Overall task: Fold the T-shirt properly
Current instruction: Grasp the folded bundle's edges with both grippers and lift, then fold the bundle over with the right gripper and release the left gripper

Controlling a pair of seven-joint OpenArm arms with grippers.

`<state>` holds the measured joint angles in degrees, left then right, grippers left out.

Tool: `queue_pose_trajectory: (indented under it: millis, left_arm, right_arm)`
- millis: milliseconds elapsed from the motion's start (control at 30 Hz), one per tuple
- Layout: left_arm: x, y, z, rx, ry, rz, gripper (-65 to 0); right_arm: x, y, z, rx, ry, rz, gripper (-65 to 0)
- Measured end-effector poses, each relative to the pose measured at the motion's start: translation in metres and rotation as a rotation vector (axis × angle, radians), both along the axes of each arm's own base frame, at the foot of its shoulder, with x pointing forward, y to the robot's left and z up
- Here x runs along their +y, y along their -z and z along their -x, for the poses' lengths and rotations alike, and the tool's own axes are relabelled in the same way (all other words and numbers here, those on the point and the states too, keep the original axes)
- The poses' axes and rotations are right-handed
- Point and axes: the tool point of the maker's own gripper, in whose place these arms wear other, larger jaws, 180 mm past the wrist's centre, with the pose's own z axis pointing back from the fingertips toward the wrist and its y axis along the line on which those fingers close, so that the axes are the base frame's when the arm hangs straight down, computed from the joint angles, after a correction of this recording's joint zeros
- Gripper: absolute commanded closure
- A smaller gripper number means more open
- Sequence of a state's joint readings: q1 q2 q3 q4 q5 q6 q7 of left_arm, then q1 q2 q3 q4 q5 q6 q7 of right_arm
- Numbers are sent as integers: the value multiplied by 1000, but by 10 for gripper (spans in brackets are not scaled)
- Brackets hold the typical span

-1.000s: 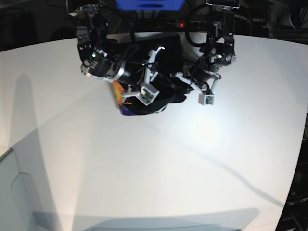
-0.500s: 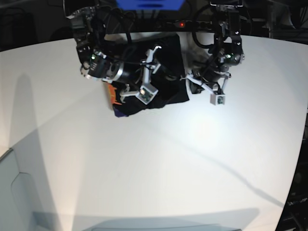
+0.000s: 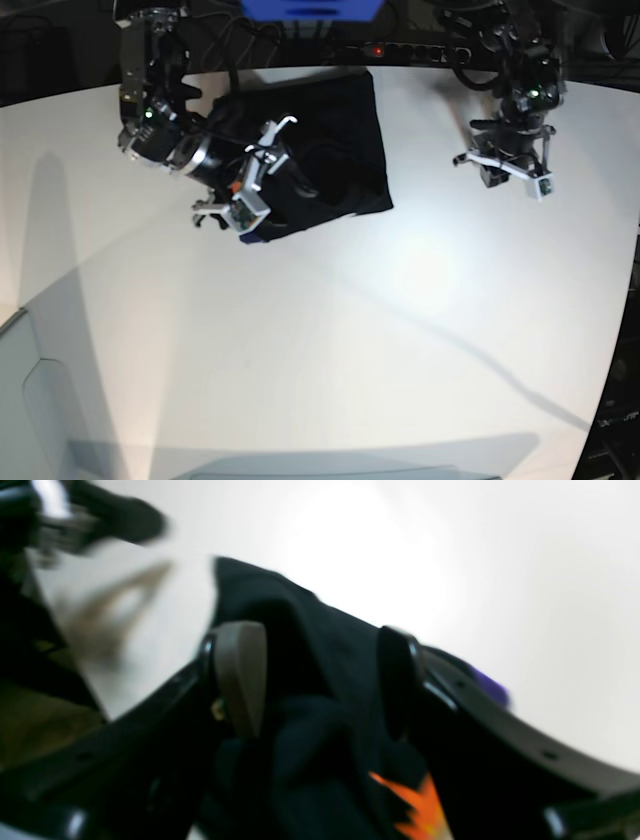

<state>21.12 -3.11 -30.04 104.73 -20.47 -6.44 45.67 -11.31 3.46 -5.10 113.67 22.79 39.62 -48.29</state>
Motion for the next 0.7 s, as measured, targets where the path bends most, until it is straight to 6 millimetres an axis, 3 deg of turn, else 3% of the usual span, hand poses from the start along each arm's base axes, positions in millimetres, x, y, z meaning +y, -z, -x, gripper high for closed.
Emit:
queue_pose_trajectory:
  millis: [133, 233, 467, 600, 700]
  left_arm:
    - [20, -16, 2, -35, -52, -35, -85]
    - [28, -24, 1, -58, -71, -51, -85]
    - [27, -27, -6, -72, -70, -49, -85]
    - [26, -29, -9, -82, -69, -42, -85]
    - [26, -30, -10, -85, -70, -44, -85]
  right_arm:
    - [-24, -7, -8, -31, 70, 10, -363]
    - [-40, 8, 1, 18, 99, 55, -362]
    - [-32, 24, 28, 95, 89, 33, -361]
    - [-4, 29, 51, 139, 12, 0, -361]
    - [32, 30, 74, 168, -104, -35, -361]
